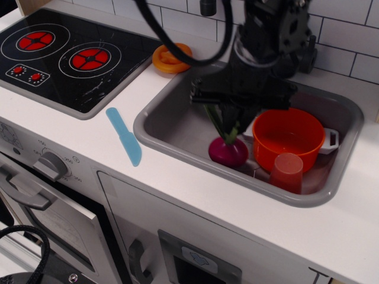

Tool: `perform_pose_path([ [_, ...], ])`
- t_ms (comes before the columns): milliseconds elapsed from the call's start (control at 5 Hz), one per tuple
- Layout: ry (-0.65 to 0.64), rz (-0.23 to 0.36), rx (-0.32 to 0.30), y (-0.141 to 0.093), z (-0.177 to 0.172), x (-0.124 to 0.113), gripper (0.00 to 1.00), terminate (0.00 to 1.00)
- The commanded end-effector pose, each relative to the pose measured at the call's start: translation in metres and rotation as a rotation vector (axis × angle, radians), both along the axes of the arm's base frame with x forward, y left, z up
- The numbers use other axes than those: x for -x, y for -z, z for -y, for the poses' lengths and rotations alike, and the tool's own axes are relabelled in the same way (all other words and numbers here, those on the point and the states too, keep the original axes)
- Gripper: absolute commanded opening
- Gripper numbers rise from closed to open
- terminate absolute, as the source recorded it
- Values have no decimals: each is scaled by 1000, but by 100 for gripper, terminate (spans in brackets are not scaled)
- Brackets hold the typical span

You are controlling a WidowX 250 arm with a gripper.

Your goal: Take beet from pot sink

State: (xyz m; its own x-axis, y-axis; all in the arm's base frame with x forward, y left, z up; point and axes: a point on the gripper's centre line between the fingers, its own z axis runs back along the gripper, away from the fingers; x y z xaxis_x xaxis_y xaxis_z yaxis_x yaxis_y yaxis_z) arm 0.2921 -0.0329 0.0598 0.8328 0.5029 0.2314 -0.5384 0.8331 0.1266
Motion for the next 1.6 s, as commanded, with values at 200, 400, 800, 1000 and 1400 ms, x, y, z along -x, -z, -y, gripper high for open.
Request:
perform_pose_path([
  [200,33,-22,28,5,19,2,0,0],
  [400,21,-18,46,-1,22,-1,100,0],
  [800,-2,-19,70,-29,13,-1,100,0],
  [1000,14,0,85,-50,6,1,100,0],
  [1400,14,0,85,-50,6,1,100,100],
])
